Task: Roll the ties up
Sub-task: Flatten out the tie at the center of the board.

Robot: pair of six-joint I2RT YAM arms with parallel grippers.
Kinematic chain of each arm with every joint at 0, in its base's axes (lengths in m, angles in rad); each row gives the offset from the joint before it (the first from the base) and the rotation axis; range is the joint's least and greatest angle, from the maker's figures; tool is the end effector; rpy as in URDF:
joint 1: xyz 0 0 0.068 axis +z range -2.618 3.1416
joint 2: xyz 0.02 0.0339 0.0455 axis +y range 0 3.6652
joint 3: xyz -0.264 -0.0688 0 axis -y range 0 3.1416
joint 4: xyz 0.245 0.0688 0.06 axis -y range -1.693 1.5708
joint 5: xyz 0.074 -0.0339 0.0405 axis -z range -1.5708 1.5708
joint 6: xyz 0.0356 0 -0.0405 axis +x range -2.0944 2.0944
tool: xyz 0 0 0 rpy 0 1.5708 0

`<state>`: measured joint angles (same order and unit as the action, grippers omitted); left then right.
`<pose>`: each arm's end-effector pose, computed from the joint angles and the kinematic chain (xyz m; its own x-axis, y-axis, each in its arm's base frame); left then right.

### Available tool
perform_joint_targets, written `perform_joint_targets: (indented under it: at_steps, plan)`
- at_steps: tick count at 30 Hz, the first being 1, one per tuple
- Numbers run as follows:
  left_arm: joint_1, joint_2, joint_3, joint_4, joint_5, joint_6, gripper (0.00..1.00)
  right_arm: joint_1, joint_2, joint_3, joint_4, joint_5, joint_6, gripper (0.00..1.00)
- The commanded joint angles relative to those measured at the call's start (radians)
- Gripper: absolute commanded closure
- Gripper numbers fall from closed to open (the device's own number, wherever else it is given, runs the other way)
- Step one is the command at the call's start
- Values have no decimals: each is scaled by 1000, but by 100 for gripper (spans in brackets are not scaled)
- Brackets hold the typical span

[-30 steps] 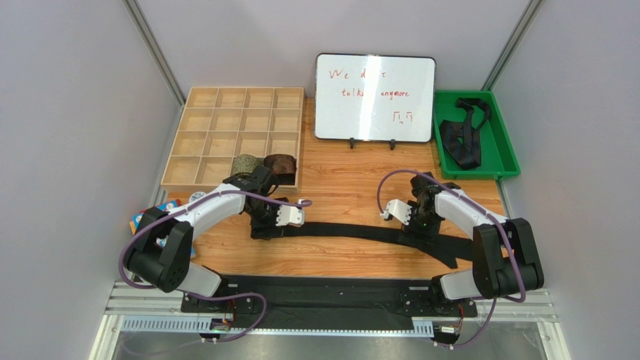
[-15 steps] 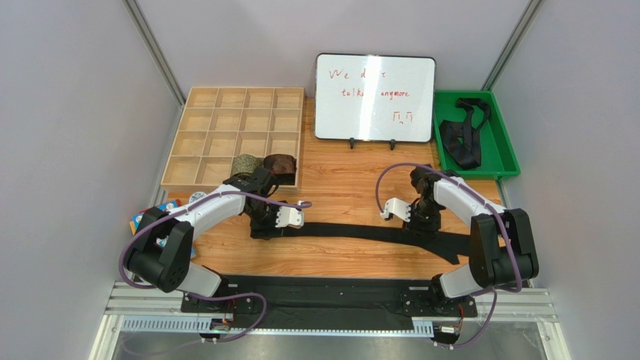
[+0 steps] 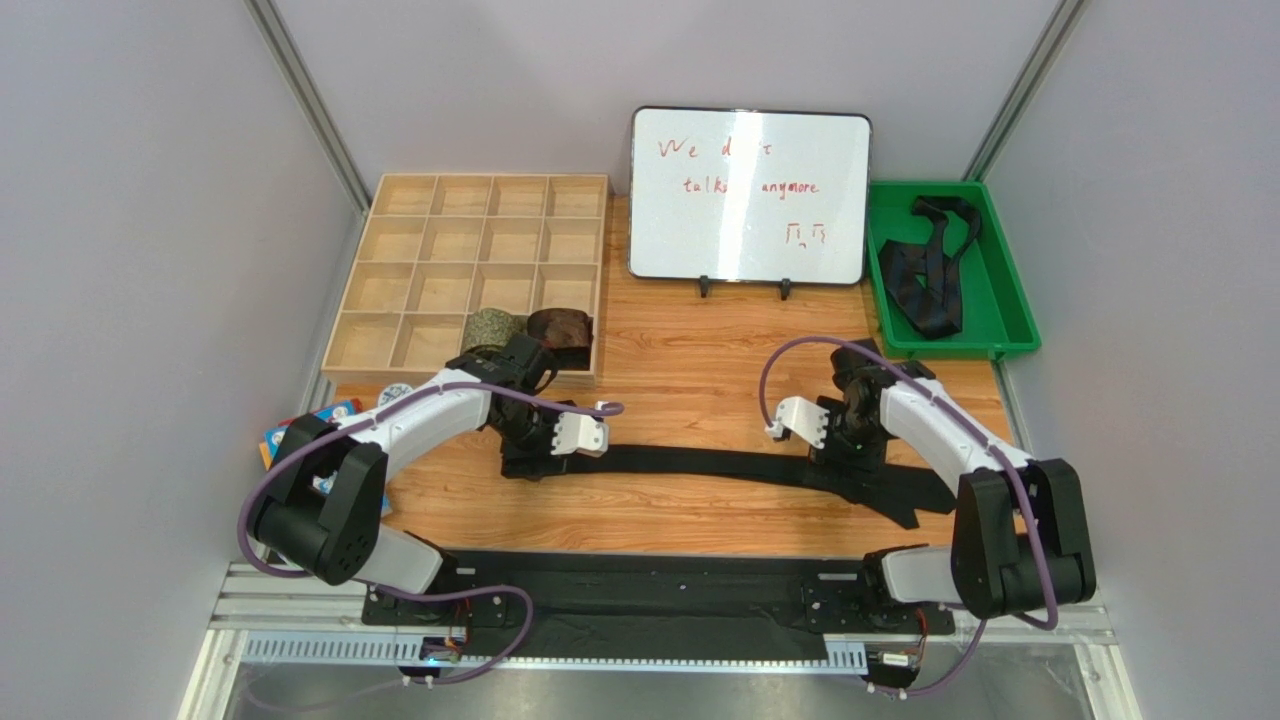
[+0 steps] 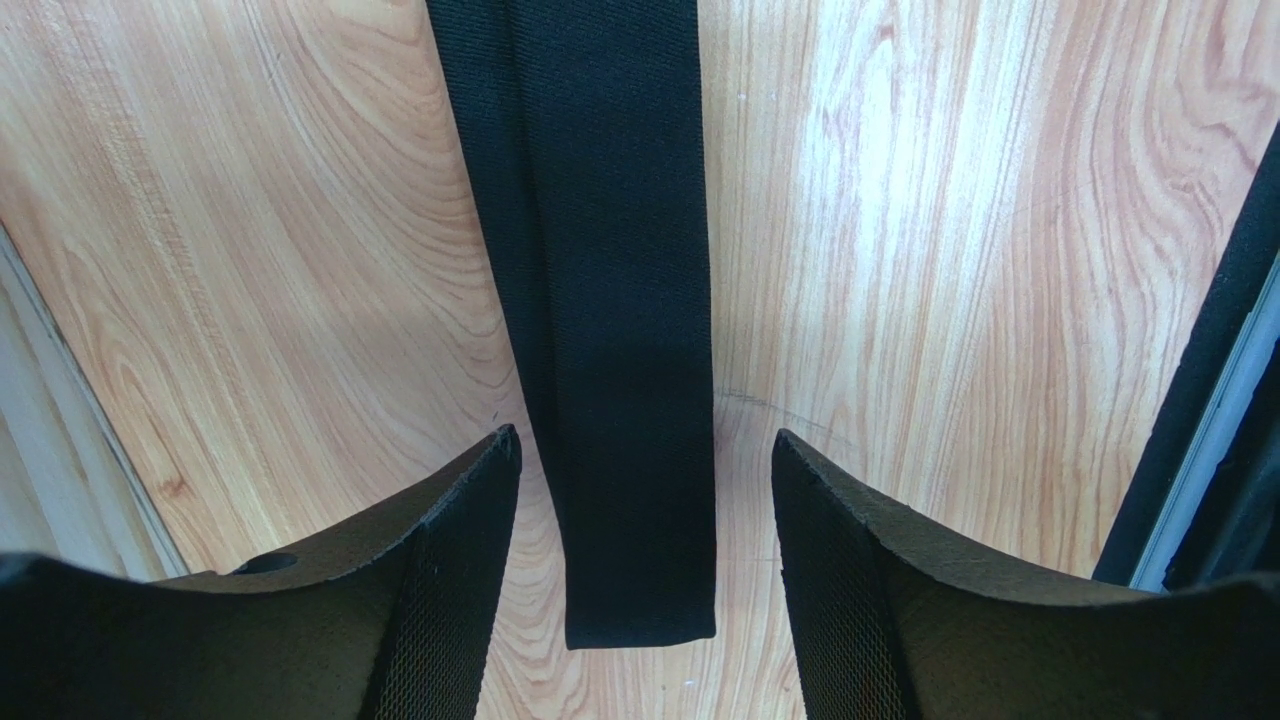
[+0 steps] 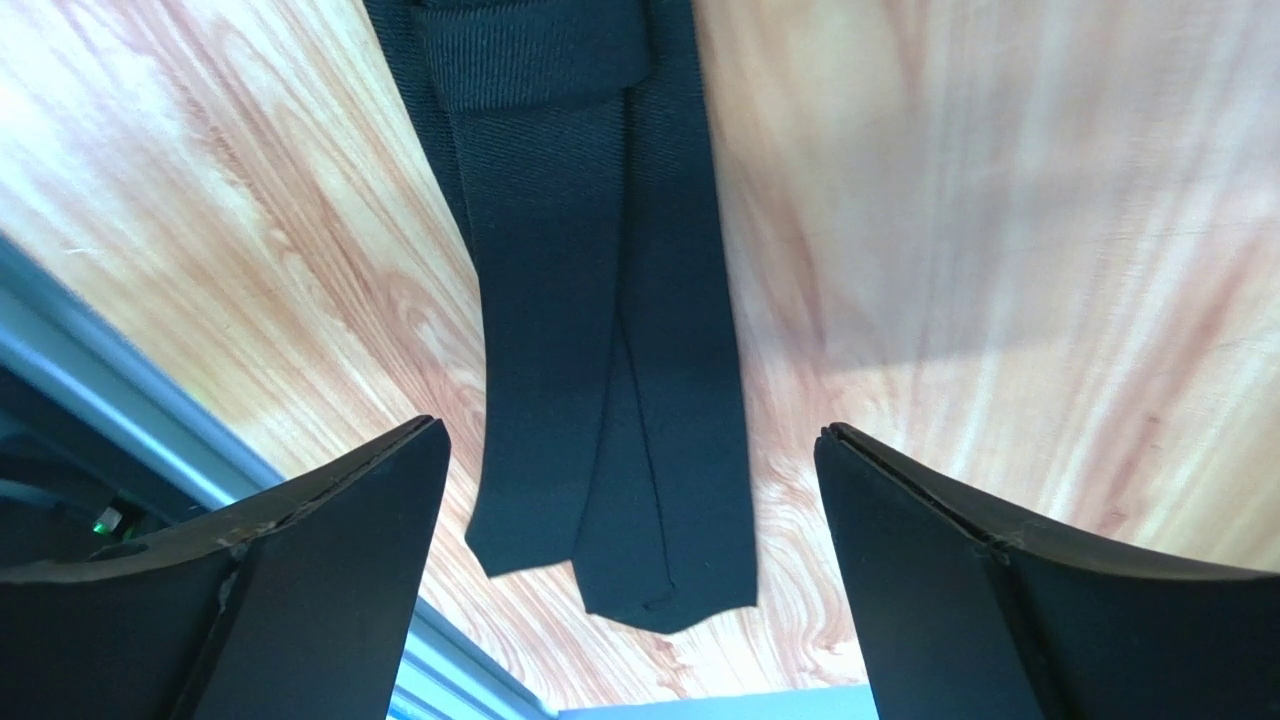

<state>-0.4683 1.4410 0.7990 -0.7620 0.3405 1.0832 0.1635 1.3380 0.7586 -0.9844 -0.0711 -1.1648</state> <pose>0.2051 -0.1171 0.1706 0.0073 0.9295 -0.3687 0.9999 -0.0109 -0.0076 0.1947 0.0347 0.1769 -0.2400 -0.9684 -0.0680 -0.9708 0.2391 0.0216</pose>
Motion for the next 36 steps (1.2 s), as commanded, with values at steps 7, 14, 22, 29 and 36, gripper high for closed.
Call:
perform_joint_targets:
  at_steps: [7, 14, 22, 29, 36]
  plan:
    - [7, 13, 19, -10, 54, 18, 31, 5, 115, -67, 210, 105, 31, 0]
    - [7, 16, 17, -13, 51, 32, 34, 5, 118, -47, 161, 99, -15, 36]
    - [17, 6, 23, -23, 45, 49, 54, -25, 148, -22, 99, 128, -96, 54]
    - [23, -1, 31, -5, 20, 52, 60, -99, 147, -36, 90, 139, -177, 54]
    - [23, 21, 77, -49, 51, 14, 74, -133, 138, -51, 86, 137, -246, 58]
